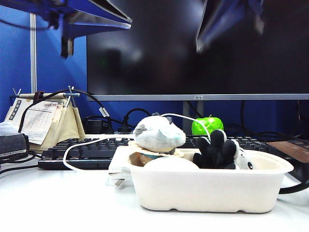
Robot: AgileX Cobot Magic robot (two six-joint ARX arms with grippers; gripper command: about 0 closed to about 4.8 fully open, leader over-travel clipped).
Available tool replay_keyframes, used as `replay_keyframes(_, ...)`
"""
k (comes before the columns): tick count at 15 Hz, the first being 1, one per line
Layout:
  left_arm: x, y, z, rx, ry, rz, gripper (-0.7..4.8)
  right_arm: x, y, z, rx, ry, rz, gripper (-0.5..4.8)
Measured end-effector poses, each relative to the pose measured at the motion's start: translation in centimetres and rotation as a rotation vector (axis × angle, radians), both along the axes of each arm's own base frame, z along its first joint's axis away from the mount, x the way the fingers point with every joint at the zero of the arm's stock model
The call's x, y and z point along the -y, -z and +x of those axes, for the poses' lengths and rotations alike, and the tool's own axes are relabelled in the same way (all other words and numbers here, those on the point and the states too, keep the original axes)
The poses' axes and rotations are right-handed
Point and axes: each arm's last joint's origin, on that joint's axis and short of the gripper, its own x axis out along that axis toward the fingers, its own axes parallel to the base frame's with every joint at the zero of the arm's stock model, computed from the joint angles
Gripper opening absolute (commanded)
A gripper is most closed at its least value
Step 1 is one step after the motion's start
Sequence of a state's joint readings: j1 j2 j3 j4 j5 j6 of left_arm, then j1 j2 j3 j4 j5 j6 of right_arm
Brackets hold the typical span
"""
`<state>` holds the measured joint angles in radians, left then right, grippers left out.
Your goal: Identity fluffy octopus among items on the table, put them into the paper lunch box.
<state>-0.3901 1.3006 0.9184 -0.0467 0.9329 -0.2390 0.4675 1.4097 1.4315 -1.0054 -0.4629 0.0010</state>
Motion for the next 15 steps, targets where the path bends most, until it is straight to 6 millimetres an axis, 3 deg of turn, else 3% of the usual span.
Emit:
replay_keyframes(2, 0.0, -1.1, 0.7, 0.153, -0.114, -0.018, -0.06, 1.5, -3.3, -2.9, 0.117, -0.001, 0.058, -0.06)
replay_keyframes(6, -0.1, -3.6, 1.5, 0.419, -0.29, -0.105, -0.06, 5.3, -8.1, -10.2, 0.402, 0.018, 0.12, -0.06)
replay_keyframes(9, -0.5, -5.9, 0.8, 0.594, -0.316, -0.205, -0.06, 9.7, -10.6, -18.2, 0.675, 0.095, 0.181, -0.06)
replay_keyframes(12, -1.7, -9.3, -2.3, 0.733, -0.317, -0.29, -0.06, 13.4, -10.7, -25.2, 0.88, 0.18, 0.248, -0.06)
replay_keyframes(15, -4.1, -13.5, -8.3, 0.906, -0.32, -0.396, -0.06, 14.9, -9.7, -28.0, 0.915, 0.211, 0.252, -0.06)
